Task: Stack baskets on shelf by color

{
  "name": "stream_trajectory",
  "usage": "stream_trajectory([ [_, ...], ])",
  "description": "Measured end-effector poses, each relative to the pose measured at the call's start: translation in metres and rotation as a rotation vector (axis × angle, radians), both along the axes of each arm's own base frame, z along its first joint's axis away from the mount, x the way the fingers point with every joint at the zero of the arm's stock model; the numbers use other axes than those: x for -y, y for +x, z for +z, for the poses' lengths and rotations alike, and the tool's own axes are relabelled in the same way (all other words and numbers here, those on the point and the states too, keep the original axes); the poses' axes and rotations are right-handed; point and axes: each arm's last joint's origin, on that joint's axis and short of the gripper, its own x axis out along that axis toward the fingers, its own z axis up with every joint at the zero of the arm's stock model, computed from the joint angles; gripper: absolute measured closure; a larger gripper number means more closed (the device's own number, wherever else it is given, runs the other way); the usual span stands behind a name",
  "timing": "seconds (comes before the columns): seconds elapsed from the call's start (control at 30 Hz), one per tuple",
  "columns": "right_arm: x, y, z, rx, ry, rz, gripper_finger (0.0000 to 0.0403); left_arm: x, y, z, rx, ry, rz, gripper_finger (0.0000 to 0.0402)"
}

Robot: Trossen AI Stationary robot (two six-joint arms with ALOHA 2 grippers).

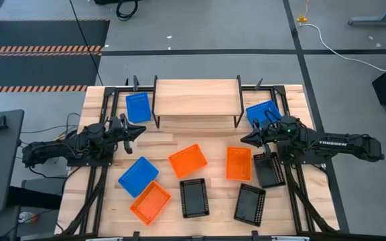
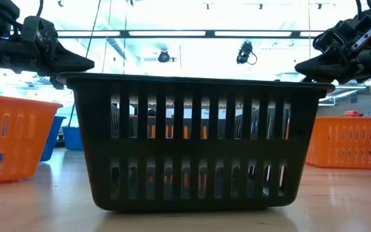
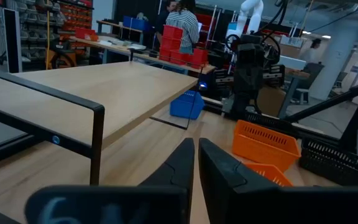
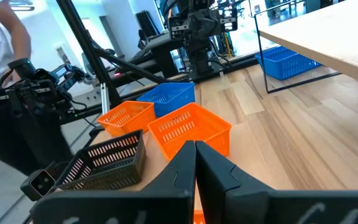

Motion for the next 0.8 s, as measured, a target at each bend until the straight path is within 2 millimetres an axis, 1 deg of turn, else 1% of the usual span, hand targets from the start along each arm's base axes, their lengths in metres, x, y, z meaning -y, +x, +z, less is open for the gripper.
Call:
stream_trajectory([
  [0.17,0.000,0.000,0.000,0.000,0.000,0.000,0.0387,0.000,0.000,0.000,0.000,0.000,0.000,0.0366],
  [0.33,0.000,0.000,0.000,0.000,0.000,0.000,0.0387,0.000,0.000,0.001,0.006,0.001,0.002,0.0369],
  [0.43,0.000,0.000,0.000,0.000,0.000,0.000,0.0387,0.000,0.000,0.006,0.081,-0.041,0.007,0.0371],
  [0.5,0.000,0.000,0.000,0.000,0.000,0.000,0.0387,0.000,-0.002,0.018,0.224,-0.118,-0.006,0.0371],
  [0.57,0.000,0.000,0.000,0.000,0.000,0.000,0.0387,0.001,-0.006,0.036,0.345,-0.164,-0.039,0.0370],
  [0.6,0.000,0.000,0.000,0.000,0.000,0.000,0.0387,0.002,-0.008,0.046,0.378,-0.172,-0.066,0.0369],
  [0.67,0.000,0.000,0.000,0.000,0.000,0.000,0.0387,0.005,-0.011,0.067,0.382,-0.158,-0.145,0.0367],
  [0.73,0.000,0.000,0.000,0.000,0.000,0.000,0.0387,0.007,-0.011,0.089,0.319,-0.143,-0.195,0.0366],
  [0.8,0.000,0.000,0.000,0.000,0.000,0.000,0.0387,0.007,-0.009,0.111,0.233,-0.135,-0.194,0.0366],
])
